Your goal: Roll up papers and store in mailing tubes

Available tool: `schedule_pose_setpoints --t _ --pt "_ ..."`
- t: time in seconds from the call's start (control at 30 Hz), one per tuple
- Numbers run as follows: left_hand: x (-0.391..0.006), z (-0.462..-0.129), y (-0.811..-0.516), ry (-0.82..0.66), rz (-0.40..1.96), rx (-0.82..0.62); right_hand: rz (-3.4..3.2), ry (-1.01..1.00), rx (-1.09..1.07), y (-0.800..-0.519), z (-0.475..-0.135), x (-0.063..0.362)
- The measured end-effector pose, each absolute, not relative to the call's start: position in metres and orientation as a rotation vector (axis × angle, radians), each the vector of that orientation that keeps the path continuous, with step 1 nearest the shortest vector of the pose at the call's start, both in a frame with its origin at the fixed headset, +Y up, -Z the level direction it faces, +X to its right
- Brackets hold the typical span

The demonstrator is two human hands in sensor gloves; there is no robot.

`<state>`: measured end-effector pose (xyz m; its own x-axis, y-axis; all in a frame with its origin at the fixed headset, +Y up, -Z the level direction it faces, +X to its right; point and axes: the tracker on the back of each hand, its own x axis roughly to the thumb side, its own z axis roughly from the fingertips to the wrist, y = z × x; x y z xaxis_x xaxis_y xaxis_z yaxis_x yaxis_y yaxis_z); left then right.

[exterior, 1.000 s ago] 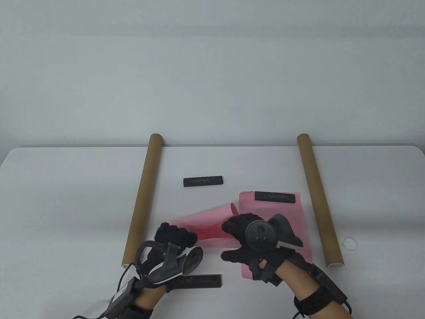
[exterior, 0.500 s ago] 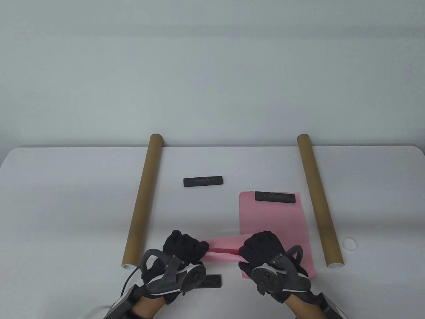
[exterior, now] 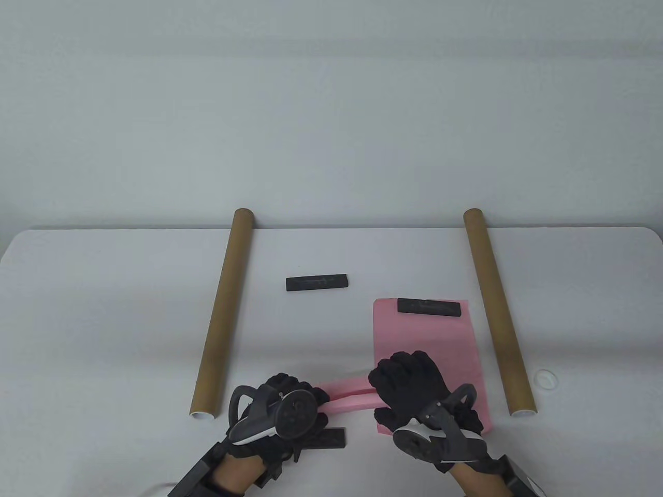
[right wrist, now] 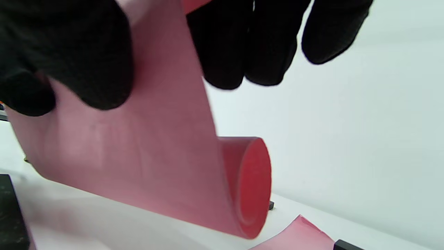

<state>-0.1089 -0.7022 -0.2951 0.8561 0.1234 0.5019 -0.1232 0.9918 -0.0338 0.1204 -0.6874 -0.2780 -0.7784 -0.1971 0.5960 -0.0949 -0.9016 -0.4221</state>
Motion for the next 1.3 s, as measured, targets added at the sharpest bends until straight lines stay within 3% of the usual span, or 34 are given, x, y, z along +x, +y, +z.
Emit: schedule_pose_setpoints --t 0.1,0.23,0.43,0.53,0.63,0.73,0.9,1.1,1.3 --pt "-0.107 -0.292 -0.7 -0.531 0.052 0.063 -2.929 0.552 -1.018 -0.689 -0.283 0.12" --pt "-0.102 -0.283 -0.694 -0.528 -0.179 0.252 -3.165 0.358 -0.959 -0.692 -0.292 0.132" --pt "-0.099 -0.281 -0.693 -0.539 -0.233 0.32 -3.419 0.064 -1.009 -0.694 -0.301 0.139" --pt "-0.105 -0.29 -0.693 -0.499 -0.056 0.198 -3.355 0.246 -0.976 -0.692 -0.296 0.137" --pt "-0.111 -0.296 -0.697 -0.466 0.103 0.052 -2.969 0.64 -0.955 -0.684 -0.283 0.132" --pt "-0.113 -0.299 -0.699 -0.468 0.157 -0.014 -2.797 0.757 -1.019 -0.682 -0.275 0.125" --pt "-0.112 -0.3 -0.702 -0.482 0.131 -0.024 -2.894 0.611 -0.991 -0.686 -0.281 0.12" --pt "-0.102 -0.285 -0.694 -0.525 -0.198 0.264 -3.255 0.174 -0.93 -0.691 -0.296 0.132" --pt "-0.095 -0.285 -0.697 -0.552 -0.254 0.279 -3.431 -0.058 -0.983 -0.693 -0.302 0.136"
